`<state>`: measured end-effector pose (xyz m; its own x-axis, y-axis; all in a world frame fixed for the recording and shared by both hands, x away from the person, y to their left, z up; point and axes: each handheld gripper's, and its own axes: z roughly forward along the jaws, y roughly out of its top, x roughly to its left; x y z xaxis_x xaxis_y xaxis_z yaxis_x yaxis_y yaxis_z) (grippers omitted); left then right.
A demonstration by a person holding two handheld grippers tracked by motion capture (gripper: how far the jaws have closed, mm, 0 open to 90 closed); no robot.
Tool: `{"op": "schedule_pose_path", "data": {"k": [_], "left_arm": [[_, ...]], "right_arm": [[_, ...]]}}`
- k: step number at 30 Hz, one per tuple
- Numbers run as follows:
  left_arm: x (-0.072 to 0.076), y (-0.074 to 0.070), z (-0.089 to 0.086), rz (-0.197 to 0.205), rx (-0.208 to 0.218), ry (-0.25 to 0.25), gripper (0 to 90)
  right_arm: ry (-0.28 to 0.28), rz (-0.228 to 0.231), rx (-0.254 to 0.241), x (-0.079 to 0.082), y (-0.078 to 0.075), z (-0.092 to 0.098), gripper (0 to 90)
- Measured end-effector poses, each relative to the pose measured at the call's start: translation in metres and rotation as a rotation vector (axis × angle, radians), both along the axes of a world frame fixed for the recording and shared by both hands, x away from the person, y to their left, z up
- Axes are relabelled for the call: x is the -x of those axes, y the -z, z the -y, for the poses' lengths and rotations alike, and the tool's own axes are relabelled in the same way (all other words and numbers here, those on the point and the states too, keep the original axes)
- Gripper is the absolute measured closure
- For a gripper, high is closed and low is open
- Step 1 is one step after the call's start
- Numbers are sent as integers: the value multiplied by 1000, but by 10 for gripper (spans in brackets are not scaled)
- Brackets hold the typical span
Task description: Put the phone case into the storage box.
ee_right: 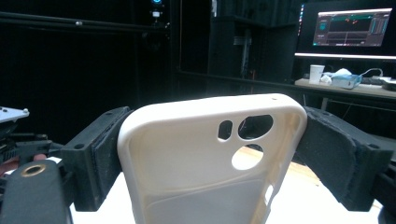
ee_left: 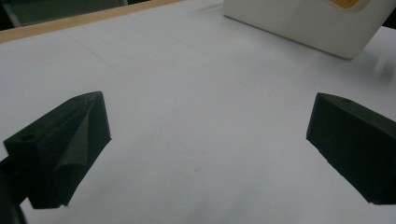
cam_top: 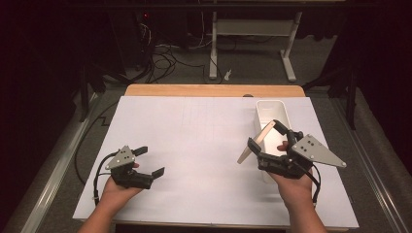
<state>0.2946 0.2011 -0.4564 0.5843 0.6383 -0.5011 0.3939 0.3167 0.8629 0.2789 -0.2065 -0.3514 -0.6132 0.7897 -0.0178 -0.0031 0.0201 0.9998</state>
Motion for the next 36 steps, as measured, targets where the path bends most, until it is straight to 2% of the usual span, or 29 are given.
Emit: {"op": "schedule_pose_path", "data": {"k": [16, 27, 36], "left_arm": [[2, 0, 2, 17, 3, 14, 6], [1, -2, 0, 4, 14, -1, 15], [0, -3, -3, 13, 28, -22, 16]], "right_arm": [[44, 44, -37, 6, -14, 17, 136], [91, 64, -47, 8, -20, 29, 136], [132, 70, -62, 8, -22, 42, 136]]}}
